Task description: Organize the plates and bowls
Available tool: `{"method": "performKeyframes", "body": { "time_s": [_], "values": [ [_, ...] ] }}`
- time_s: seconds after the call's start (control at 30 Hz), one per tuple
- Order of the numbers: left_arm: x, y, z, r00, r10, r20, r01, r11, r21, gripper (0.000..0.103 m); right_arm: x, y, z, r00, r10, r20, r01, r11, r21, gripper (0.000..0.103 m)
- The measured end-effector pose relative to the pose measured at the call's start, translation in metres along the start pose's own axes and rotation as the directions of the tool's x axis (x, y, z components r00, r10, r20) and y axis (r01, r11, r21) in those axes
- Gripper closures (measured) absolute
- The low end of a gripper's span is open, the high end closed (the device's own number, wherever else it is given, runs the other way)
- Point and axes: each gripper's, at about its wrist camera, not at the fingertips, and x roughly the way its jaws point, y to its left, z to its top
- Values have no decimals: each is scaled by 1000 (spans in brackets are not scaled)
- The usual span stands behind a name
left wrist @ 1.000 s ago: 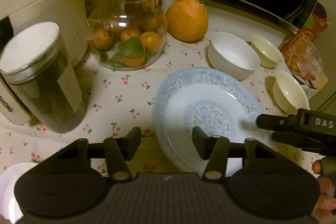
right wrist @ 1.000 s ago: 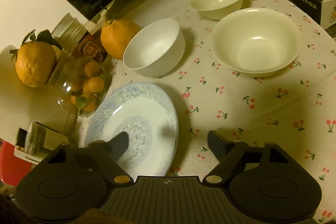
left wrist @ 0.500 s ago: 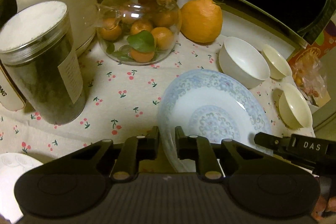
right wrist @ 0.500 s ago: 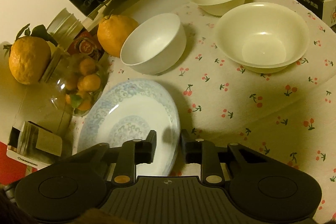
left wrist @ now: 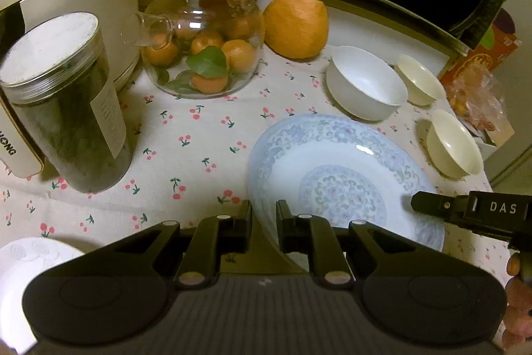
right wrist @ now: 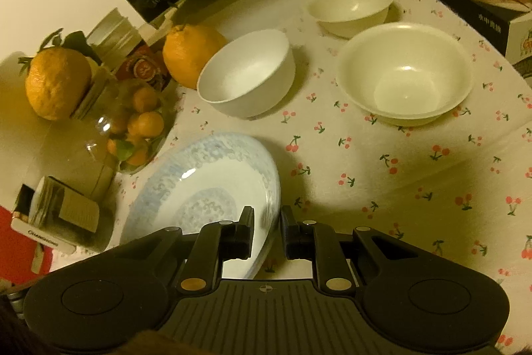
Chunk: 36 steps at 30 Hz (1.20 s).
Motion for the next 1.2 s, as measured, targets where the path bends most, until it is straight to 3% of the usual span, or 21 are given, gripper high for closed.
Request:
{"method": "performKeyframes", "body": {
  "time_s": [0.3,0.7,1.2],
  "values": [
    [-12,-12,-11,999,-34,-5,34,999,32,90,-20,-4,-9,999,-34,-20,32,997,-71,86],
    [-17,-50,-26,995,-103,-15,104,985,134,90,-53,-39,-14,995,-85,-43,83,996,-35,86],
    [2,-69,-42,994,-65,-85,82,970,230,90,-47,-63,-19,988,-122,-93,124,992,17,86]
  ]
}}
